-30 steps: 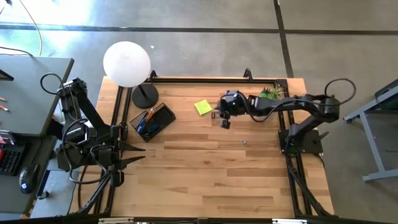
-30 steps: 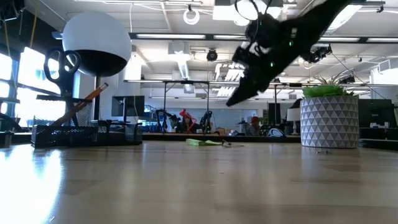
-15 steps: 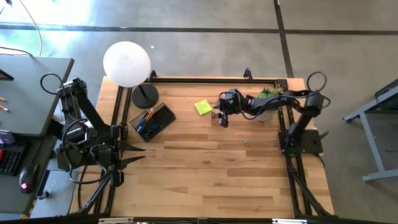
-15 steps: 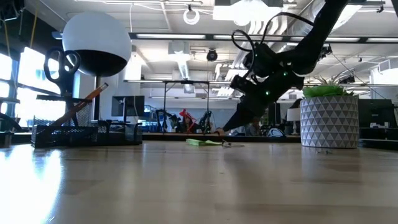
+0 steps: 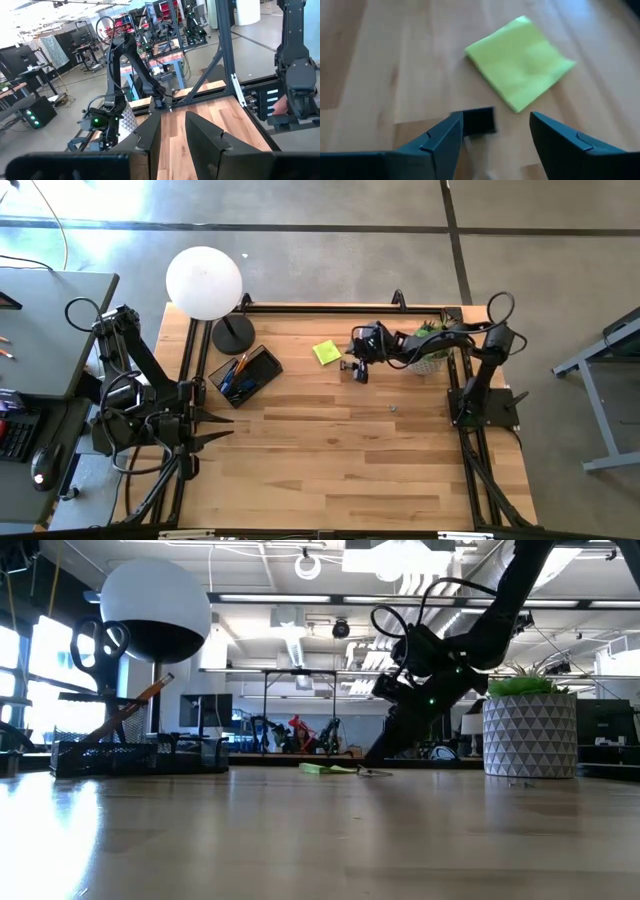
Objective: Pick and place office supplies into organizer
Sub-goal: Put the black binder clip into the black mesh desk organizer
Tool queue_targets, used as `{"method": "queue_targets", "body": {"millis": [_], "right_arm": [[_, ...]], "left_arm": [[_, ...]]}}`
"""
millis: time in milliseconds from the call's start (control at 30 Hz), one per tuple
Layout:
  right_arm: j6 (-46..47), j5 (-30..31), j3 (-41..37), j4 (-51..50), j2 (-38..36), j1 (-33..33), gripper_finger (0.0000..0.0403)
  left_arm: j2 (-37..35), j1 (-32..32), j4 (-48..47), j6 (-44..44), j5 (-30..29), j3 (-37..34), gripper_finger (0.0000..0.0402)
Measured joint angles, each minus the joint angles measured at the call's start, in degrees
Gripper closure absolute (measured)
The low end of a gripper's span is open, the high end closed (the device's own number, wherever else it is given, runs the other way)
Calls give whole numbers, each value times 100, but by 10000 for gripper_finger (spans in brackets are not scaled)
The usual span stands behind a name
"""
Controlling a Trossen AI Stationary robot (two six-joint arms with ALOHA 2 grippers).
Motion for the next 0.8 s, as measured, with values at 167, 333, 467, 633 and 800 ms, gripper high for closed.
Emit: {"method": "queue_targets", "body": {"millis": [167, 333, 467, 633, 800], "right_arm": [[28, -167, 0, 188, 234, 24, 149], [44, -231, 2, 417, 486, 26, 129], [46, -261, 13, 545, 661, 24, 128], [149, -441, 24, 498, 635, 15, 137], [251, -670, 15, 213, 478, 18, 145]], "left_arm": [[0, 1, 1, -70, 0, 0, 323], [0, 2, -2, -70, 2, 0, 323], [0, 0, -2, -71, 1, 0, 323], [0, 0, -2, -75, 2, 0, 323], [0, 0, -2, -77, 0, 0, 323]]}}
